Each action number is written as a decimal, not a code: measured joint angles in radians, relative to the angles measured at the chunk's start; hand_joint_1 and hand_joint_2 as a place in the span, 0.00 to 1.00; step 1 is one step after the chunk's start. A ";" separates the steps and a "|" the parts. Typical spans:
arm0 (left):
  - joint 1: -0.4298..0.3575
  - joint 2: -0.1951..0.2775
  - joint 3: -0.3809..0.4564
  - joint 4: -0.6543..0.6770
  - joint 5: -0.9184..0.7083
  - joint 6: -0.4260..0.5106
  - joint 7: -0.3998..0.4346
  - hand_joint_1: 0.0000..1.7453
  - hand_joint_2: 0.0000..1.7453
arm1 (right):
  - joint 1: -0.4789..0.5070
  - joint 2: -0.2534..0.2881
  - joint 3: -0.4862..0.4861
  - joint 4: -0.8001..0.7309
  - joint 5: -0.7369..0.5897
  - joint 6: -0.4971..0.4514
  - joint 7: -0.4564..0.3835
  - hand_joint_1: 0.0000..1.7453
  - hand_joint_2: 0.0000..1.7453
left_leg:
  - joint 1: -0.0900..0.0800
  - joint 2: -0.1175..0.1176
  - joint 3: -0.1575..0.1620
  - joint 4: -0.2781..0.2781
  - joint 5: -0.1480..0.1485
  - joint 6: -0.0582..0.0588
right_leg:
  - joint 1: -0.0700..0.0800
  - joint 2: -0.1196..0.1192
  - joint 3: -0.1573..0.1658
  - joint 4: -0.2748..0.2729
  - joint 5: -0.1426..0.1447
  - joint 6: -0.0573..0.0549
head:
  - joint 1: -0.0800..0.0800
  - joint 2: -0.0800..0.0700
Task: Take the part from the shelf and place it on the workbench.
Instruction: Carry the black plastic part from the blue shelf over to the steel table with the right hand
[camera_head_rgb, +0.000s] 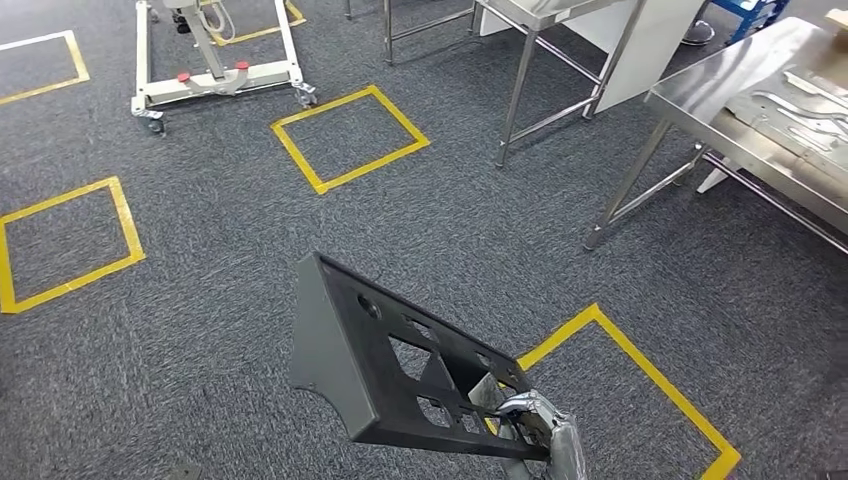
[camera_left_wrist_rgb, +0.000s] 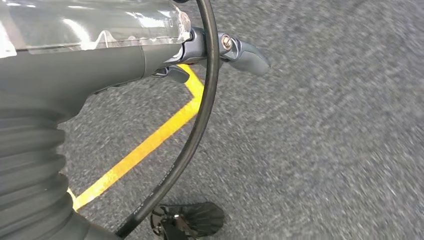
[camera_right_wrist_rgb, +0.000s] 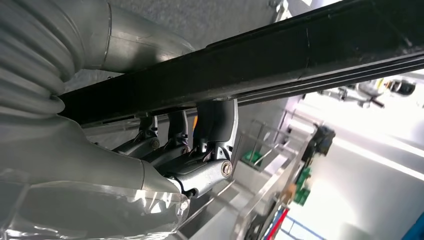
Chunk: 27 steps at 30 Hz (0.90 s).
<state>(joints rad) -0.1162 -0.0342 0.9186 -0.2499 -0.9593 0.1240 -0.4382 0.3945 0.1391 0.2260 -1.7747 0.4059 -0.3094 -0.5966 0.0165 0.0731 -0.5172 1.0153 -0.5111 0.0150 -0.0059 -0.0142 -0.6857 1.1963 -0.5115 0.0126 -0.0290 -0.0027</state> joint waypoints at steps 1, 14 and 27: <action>-0.001 0.000 0.000 0.000 0.000 0.000 0.000 0.00 1.00 | -0.001 -0.001 0.000 0.000 0.000 0.000 0.000 1.00 1.00 | -0.001 0.012 0.006 -0.001 -0.005 -0.003 | 0.005 -0.023 0.037 -0.068 0.026 -0.005 | 0.000 0.000; -0.037 -0.002 0.000 0.000 0.000 -0.008 -0.013 0.00 1.00 | -0.049 -0.012 -0.004 0.010 0.001 0.024 -0.001 1.00 1.00 | 0.001 -0.069 -0.117 0.258 -0.102 -0.041 | 0.012 0.077 0.105 -0.185 0.050 -0.053 | 0.000 0.000; -0.046 -0.001 0.000 0.000 0.004 -0.010 -0.022 0.00 1.00 | -0.055 -0.017 -0.007 0.016 0.008 0.024 0.000 1.00 1.00 | 0.004 -0.053 -0.017 -0.010 0.022 0.007 | 0.001 0.025 -0.044 0.077 -0.069 0.007 | 0.001 0.000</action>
<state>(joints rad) -0.1620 -0.0351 0.9190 -0.2502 -0.9557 0.1144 -0.4599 0.3398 0.1225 0.2192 -1.7590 0.4139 -0.2856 -0.5969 0.0204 0.0204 -0.5347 1.0050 -0.4890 0.0224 -0.0047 0.0106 -0.7295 1.2737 -0.5808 0.0192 -0.0280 -0.0027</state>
